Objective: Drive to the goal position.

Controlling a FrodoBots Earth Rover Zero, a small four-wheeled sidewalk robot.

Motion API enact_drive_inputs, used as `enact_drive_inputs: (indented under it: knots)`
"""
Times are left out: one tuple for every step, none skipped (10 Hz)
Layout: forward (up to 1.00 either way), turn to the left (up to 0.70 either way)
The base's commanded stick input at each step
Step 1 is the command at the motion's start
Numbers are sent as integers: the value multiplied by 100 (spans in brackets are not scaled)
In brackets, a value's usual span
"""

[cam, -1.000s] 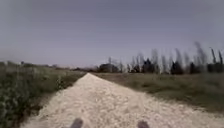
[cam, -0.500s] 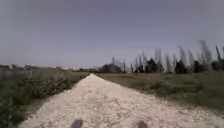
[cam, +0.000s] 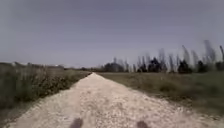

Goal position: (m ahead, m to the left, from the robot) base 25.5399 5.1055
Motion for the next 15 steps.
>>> enact_drive_inputs:
  knots:
    - [70, 0]
    - [70, 0]
    - [70, 0]
    - [70, 0]
    - [70, 0]
    - [70, 0]
    - [70, 0]
    - [70, 0]
    - [70, 0]
    - [70, 0]
    - [70, 0]
    - [70, 0]
    - [70, 0]
    - [70, 0]
    - [70, 0]
